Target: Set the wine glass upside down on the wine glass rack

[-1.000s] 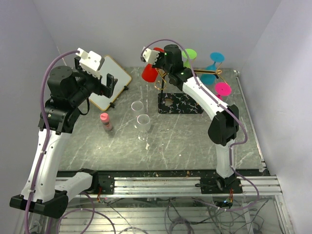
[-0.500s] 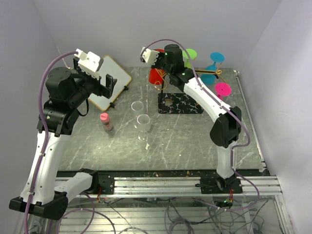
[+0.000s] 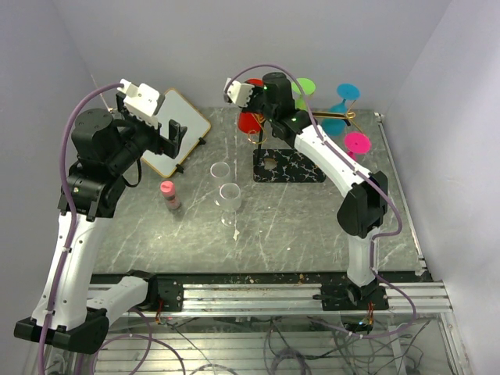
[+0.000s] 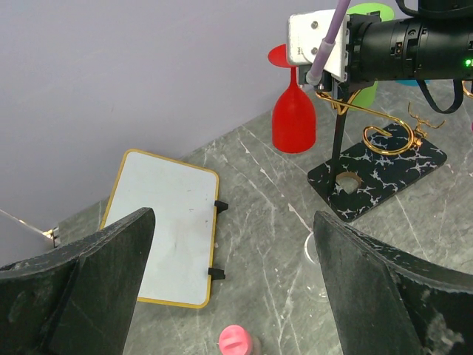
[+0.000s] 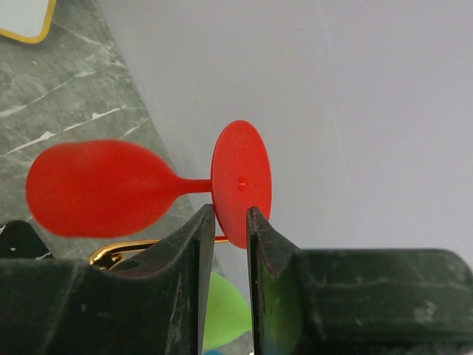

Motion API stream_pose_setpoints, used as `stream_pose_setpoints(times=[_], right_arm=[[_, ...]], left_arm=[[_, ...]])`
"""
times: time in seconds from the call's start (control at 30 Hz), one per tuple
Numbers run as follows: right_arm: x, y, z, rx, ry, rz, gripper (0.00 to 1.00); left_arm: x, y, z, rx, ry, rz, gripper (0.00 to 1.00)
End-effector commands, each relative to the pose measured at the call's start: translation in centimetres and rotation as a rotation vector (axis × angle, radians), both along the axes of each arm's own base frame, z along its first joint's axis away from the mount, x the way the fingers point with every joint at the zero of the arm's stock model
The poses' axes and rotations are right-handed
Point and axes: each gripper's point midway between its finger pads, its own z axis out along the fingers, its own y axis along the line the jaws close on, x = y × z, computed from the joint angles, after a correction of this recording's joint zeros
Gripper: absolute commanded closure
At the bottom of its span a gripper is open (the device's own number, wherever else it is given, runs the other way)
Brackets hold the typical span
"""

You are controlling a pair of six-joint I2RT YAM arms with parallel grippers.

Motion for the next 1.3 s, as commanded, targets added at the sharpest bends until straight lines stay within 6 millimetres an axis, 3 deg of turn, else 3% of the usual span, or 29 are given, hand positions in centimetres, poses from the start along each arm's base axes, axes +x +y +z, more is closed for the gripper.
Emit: stream_pose_setpoints(times=[0.0, 0.77, 1.27], right_arm=[[-1.3, -0.1, 2.0, 0.026, -0.014, 0.018, 0.76], [-3.5, 1.1, 2.4, 0.063, 0.045, 0.095, 0.69], [-7.2, 1.4, 7.0, 0.23, 0.084, 0.18, 0.65]], left_arm=[[-0.3, 0.0, 0.1, 0.004, -0.014, -0.012, 0.01], [-0.2, 0.3, -0.3, 0.013, -0.013, -0.001, 0.01], [0.3, 0.4, -1.1, 0.014, 0.0, 0.011, 0.01]])
